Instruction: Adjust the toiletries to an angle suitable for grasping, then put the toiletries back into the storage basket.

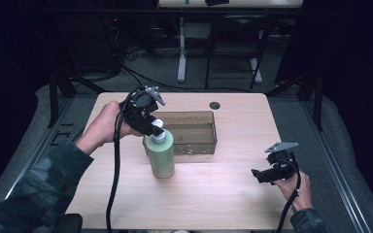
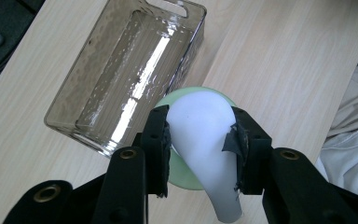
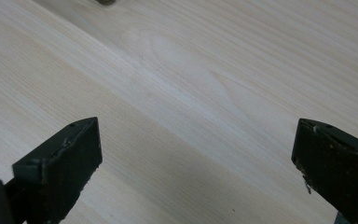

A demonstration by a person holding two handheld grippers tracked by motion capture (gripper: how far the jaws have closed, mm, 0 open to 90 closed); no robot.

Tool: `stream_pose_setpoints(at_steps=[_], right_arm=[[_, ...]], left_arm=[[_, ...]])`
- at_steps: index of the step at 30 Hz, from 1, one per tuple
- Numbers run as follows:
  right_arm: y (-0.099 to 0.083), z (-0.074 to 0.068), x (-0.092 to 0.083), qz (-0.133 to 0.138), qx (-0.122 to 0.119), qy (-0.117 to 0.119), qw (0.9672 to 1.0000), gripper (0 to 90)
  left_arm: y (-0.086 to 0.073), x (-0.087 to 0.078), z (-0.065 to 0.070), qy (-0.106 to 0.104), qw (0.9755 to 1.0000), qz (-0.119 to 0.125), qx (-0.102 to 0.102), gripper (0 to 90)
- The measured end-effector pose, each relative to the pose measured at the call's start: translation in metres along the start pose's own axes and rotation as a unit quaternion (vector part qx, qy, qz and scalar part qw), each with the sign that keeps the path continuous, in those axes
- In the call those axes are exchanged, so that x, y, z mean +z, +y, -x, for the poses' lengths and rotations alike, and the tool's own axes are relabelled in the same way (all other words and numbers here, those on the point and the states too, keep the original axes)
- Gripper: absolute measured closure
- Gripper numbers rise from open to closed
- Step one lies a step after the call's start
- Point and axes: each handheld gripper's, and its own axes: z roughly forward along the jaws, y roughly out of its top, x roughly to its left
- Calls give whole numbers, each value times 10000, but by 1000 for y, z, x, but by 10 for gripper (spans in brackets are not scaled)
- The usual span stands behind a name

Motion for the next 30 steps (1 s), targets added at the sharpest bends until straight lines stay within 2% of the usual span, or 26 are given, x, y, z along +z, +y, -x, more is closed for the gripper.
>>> stream_pose_setpoints(at_steps=[11, 24, 30], right_arm=[[0, 0, -1, 3, 10, -10, 10000, 12], [0, -1, 2, -50, -38, -1, 10000, 11], [0, -1, 3, -56, -42, 15, 10000, 10]], left_arm=[[-1, -13, -7, 26, 10000, 18, -61, 626], [5, -35, -10, 62, 10000, 6, 22, 626], [8, -45, -12, 105, 9999, 19, -2, 626]])
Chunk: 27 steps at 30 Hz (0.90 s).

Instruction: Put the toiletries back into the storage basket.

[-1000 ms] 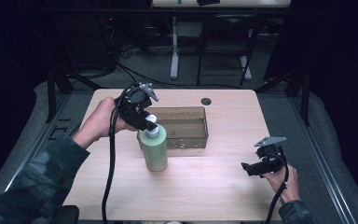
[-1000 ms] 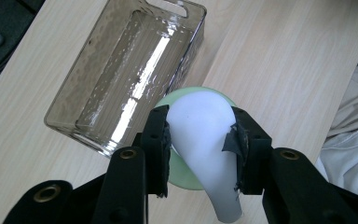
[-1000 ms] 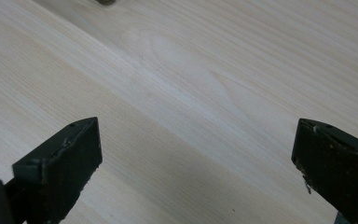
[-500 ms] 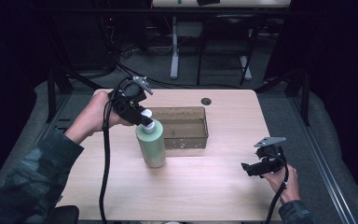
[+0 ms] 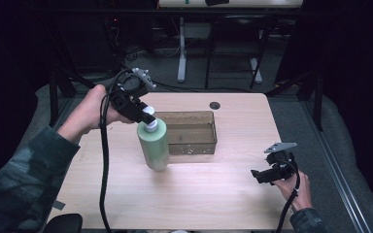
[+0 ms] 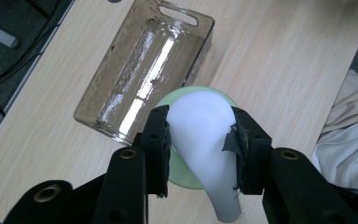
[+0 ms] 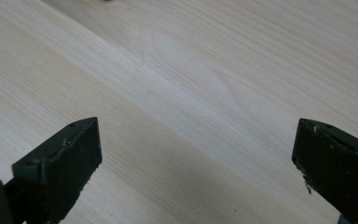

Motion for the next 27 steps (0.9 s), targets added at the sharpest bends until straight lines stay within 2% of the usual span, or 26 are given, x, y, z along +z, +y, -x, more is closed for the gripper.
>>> stream_pose_setpoints(at_steps=[16, 27], right_arm=[[-2, 1, 1, -18, 7, 34, 10000, 2], [-1, 0, 2, -35, -50, 30, 10000, 0]], left_arm=[[17, -20, -6, 85, 9999, 48, 33, 626], [30, -28, -19, 199, 9998, 31, -17, 626]])
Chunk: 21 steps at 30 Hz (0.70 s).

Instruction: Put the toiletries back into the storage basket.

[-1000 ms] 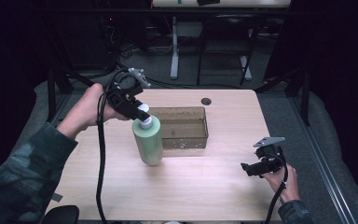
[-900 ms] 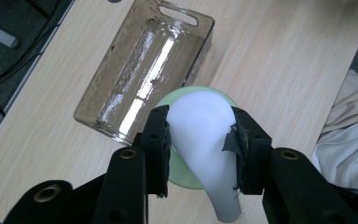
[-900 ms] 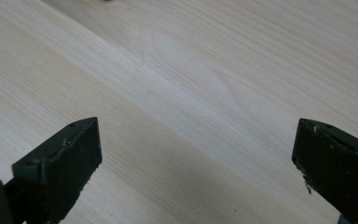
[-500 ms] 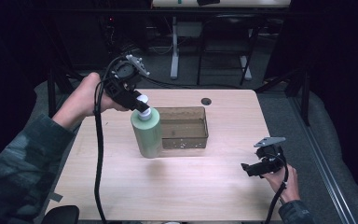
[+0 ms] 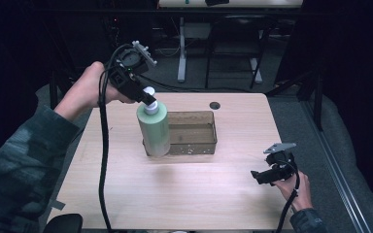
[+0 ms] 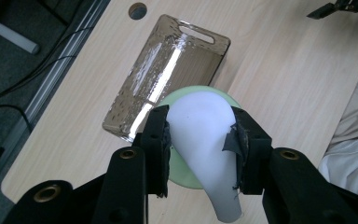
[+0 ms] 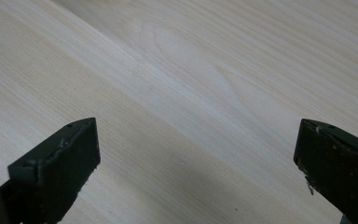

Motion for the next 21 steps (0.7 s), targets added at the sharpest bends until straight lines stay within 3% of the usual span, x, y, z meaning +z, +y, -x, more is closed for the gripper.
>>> stream_pose_setpoints(at_steps=[21], right_arm=[[0, 0, -1, -19, -4, -36, 10000, 0]], left_arm=[[21, 4, -28, 143, 9996, -113, -230, 626]])
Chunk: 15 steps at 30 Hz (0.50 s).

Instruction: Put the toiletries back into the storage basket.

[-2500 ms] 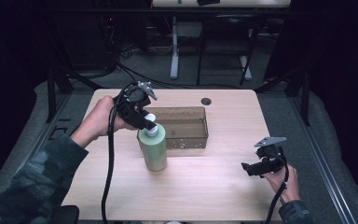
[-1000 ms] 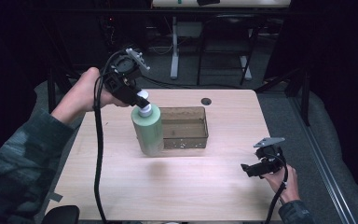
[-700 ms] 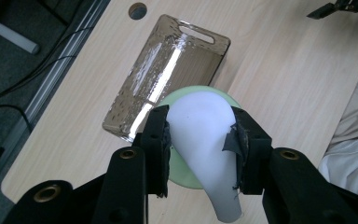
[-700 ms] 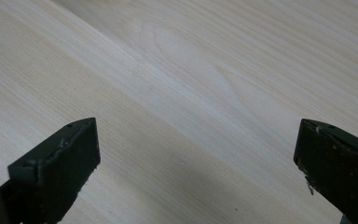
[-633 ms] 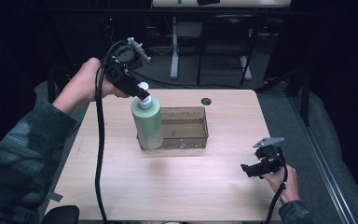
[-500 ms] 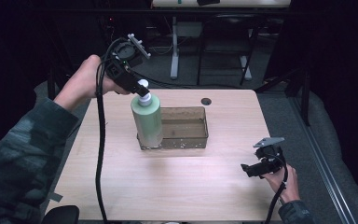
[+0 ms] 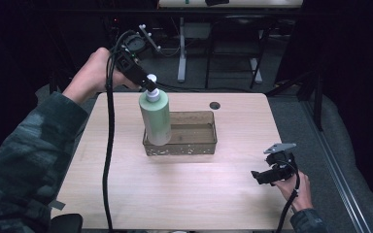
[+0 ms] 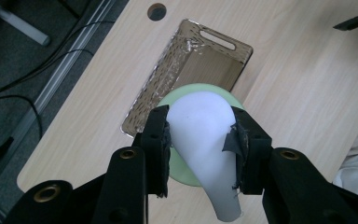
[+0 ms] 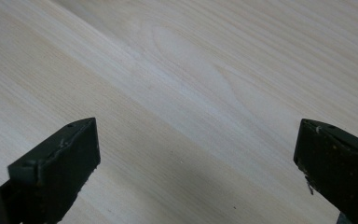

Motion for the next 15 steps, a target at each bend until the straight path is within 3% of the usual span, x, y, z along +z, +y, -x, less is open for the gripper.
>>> stream_pose_setpoints(at_steps=[15], right_arm=[[-1, -1, -2, -4, -22, -41, 10000, 0]], left_arm=[[15, 5, -13, 102, 9999, -17, -99, 626]])
